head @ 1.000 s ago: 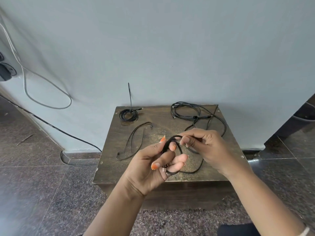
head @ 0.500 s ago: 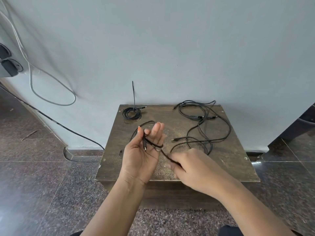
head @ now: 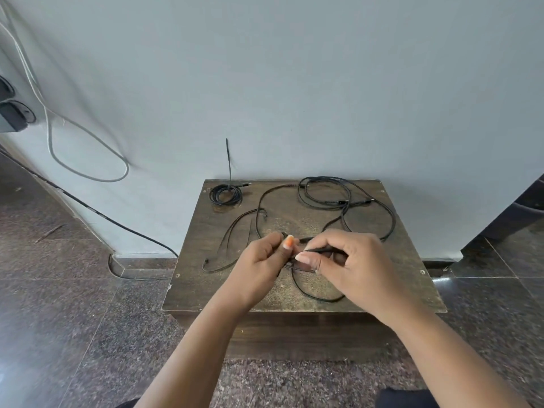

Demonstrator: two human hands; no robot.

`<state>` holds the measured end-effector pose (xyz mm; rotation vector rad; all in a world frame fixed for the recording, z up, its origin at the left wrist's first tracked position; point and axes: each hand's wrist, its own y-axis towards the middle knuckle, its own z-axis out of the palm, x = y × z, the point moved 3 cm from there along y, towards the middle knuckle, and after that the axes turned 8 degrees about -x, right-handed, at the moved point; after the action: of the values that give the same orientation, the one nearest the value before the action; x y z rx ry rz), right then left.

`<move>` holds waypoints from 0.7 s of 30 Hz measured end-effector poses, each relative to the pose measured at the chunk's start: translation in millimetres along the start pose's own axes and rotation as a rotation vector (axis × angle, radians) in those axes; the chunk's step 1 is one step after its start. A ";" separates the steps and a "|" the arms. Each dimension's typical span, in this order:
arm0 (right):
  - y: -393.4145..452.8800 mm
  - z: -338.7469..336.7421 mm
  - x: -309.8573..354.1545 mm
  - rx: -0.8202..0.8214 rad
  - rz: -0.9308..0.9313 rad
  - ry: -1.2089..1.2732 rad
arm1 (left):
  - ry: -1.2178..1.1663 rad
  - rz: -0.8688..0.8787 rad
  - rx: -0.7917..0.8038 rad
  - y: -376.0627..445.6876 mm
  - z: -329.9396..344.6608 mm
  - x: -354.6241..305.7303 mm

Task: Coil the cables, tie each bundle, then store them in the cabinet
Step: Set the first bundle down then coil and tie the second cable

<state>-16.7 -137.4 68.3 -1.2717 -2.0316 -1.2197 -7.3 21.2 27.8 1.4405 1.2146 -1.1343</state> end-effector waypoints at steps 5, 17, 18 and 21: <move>3.3 -4.9 -14.9 -0.004 0.113 0.159 | -0.026 -0.066 0.117 -3.8 6.3 -1.6; 3.3 16.8 -25.6 0.052 0.566 0.863 | -0.913 -0.359 0.252 -8.6 20.2 -2.1; 3.0 18.5 -27.3 0.065 0.625 0.922 | -0.967 -0.363 0.240 -8.6 19.9 -2.8; 2.0 21.6 -30.8 0.078 0.730 1.037 | -1.074 -0.354 0.211 -9.1 18.2 -3.2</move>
<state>1.3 -133.3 35.5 -0.8893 -0.7627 -1.0573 -18.3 3.8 27.3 0.5317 0.5678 -1.9552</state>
